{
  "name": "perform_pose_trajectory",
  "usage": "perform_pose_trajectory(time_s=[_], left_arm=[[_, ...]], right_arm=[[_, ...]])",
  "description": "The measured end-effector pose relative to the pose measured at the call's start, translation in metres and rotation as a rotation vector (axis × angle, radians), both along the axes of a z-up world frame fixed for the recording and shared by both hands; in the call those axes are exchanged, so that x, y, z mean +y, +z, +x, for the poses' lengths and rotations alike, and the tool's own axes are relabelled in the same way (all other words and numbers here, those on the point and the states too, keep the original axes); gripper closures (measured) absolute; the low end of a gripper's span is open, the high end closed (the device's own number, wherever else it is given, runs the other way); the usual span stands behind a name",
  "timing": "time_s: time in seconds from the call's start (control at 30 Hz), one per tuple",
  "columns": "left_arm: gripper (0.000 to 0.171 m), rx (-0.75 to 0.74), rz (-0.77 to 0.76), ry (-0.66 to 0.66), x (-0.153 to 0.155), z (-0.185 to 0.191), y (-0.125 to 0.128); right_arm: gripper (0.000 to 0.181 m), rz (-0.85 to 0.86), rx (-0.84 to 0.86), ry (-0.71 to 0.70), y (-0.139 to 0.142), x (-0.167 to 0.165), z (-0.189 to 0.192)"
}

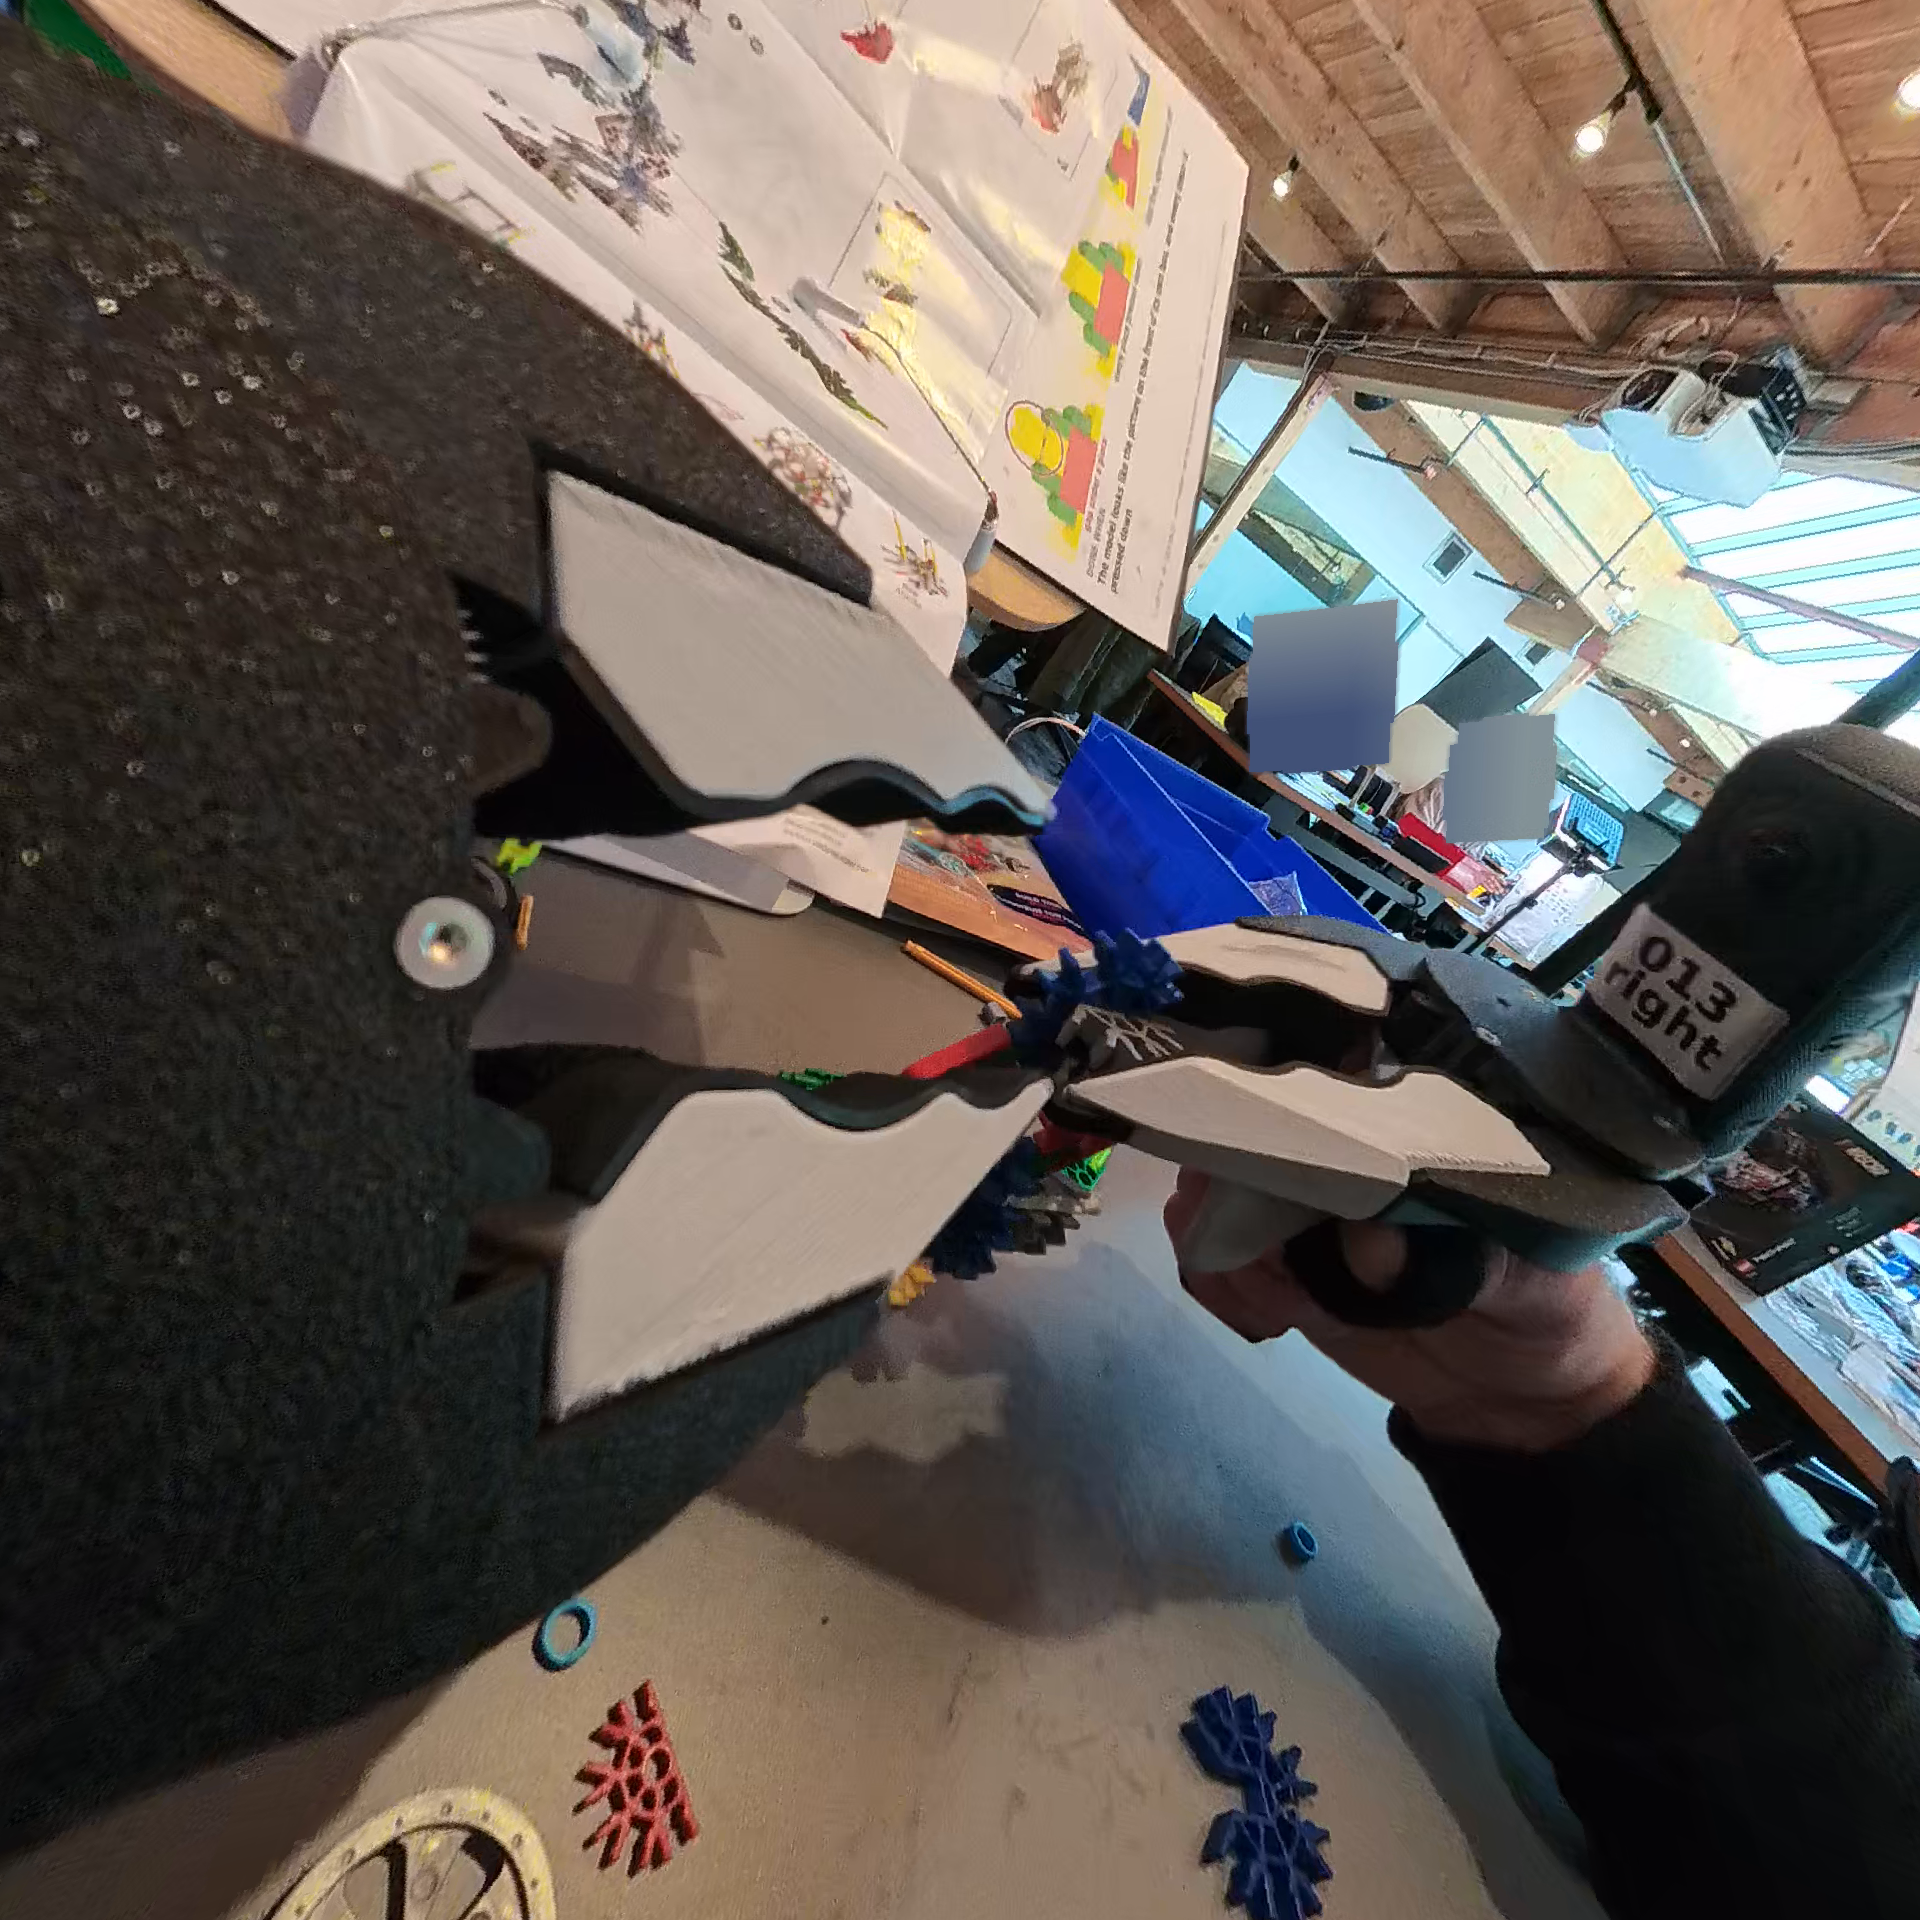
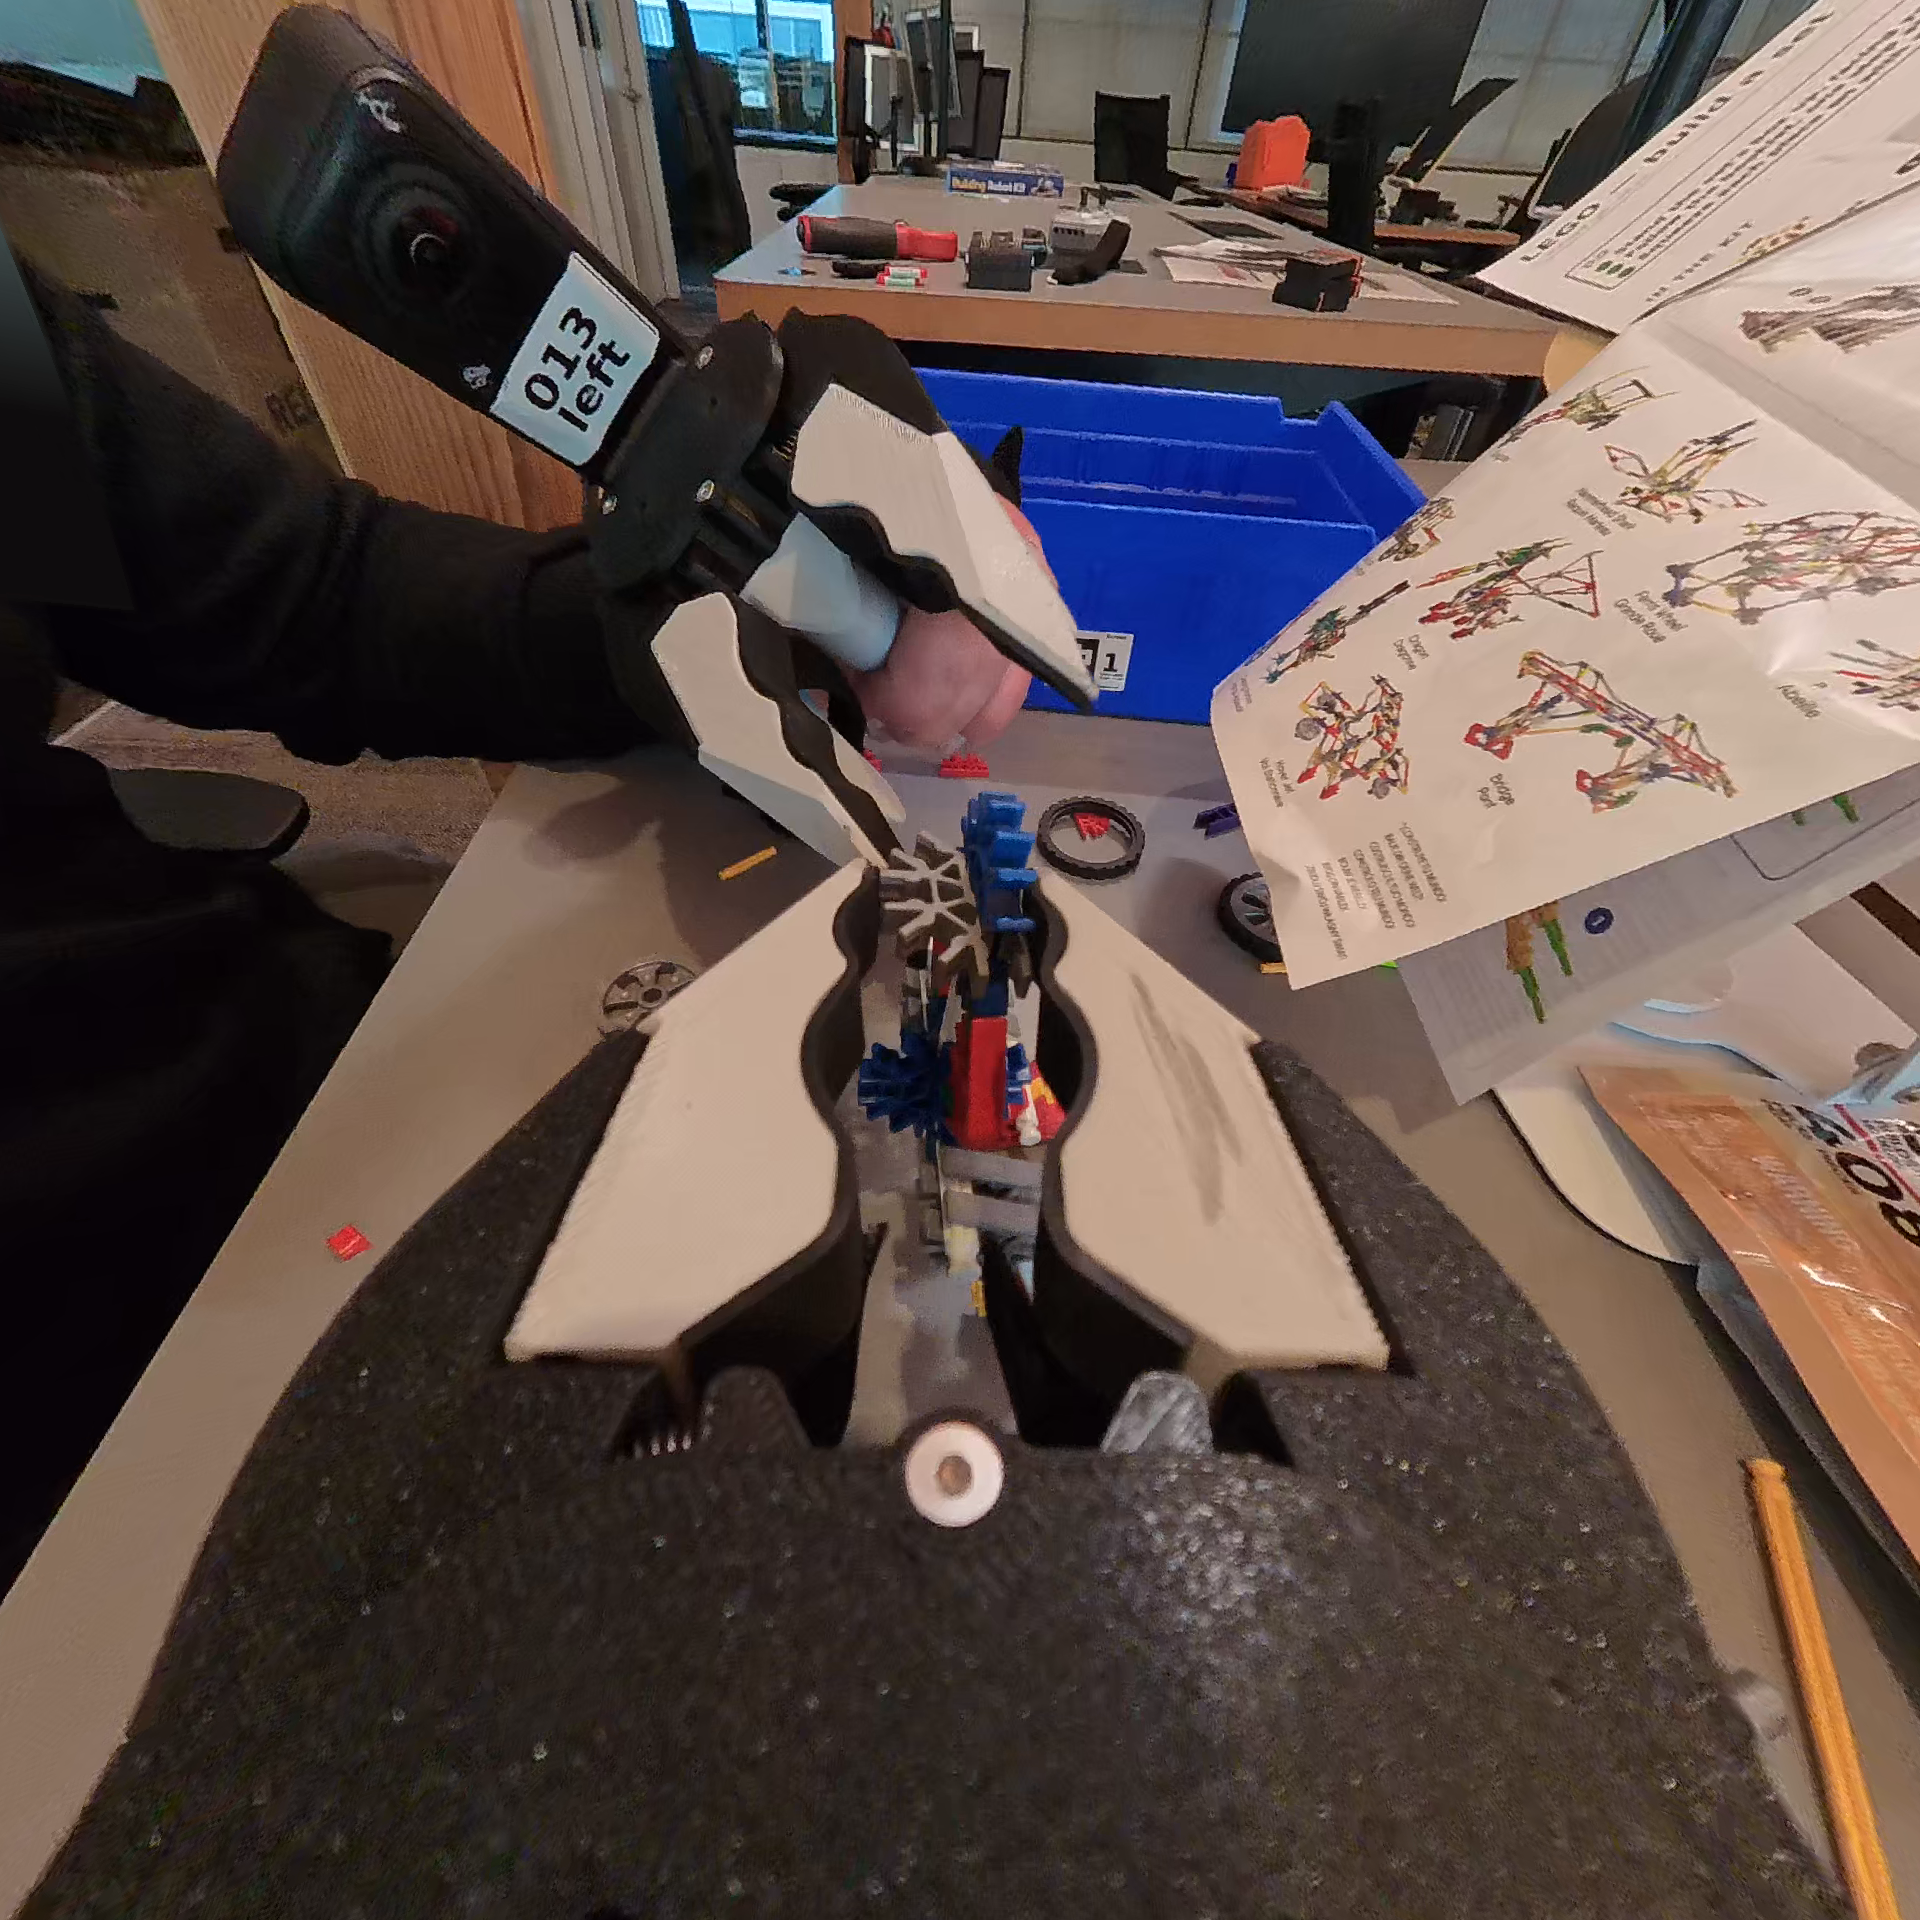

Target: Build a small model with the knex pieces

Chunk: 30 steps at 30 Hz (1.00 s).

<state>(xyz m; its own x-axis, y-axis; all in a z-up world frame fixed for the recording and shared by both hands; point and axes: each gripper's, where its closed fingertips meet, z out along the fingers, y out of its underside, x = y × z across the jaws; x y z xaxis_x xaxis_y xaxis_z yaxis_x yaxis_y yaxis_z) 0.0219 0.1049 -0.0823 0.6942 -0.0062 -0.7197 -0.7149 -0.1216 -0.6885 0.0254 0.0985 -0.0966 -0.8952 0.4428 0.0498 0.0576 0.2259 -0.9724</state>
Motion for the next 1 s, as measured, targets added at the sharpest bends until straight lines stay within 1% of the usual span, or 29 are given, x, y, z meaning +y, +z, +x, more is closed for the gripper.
perform_pose_trajectory(time_s=[0.13, 0.17, 0.2, 0.27, 0.5, 0.57, 0.63, 0.7, 0.8, 1.0], left_arm=[[0.132, 0.098, -0.005, 0.010, -0.001, 0.003, 0.001], [0.130, 0.108, -0.012, 0.009, -0.002, 0.003, 0.001], [0.124, 0.114, -0.018, 0.007, -0.004, 0.003, 0.001], [0.121, 0.105, 0.002, 0.003, -0.005, 0.004, 0.006], [0.119, 0.213, -0.056, 0.010, 0.006, 0.014, -0.007], [0.120, 0.222, -0.071, 0.002, 0.010, 0.017, -0.010], [0.124, 0.241, -0.079, 0.014, 0.013, 0.015, -0.012], [0.124, 0.260, -0.088, 0.033, 0.015, 0.011, -0.014], [0.132, 0.259, -0.094, 0.058, 0.017, 0.004, -0.012], [0.134, 0.273, -0.074, 0.075, 0.017, 0.000, -0.010]], right_arm=[[0.155, -0.001, -0.003, 0.005, 0.000, 0.000, 0.001], [0.155, -0.002, -0.004, 0.003, 0.000, -0.001, 0.001], [0.155, -0.002, -0.006, -0.003, 0.000, 0.000, 0.000], [0.155, -0.009, -0.015, -0.004, 0.000, 0.001, -0.001], [0.155, -0.017, -0.026, -0.010, 0.000, -0.002, -0.001], [0.155, -0.017, -0.021, -0.008, 0.000, -0.005, -0.001], [0.155, -0.015, -0.018, -0.012, 0.000, -0.007, 0.000], [0.155, -0.015, -0.015, -0.022, 0.000, -0.006, -0.002], [0.155, -0.025, -0.022, -0.036, 0.000, -0.005, -0.004], [0.155, -0.052, -0.029, -0.053, 0.001, -0.005, -0.007]])
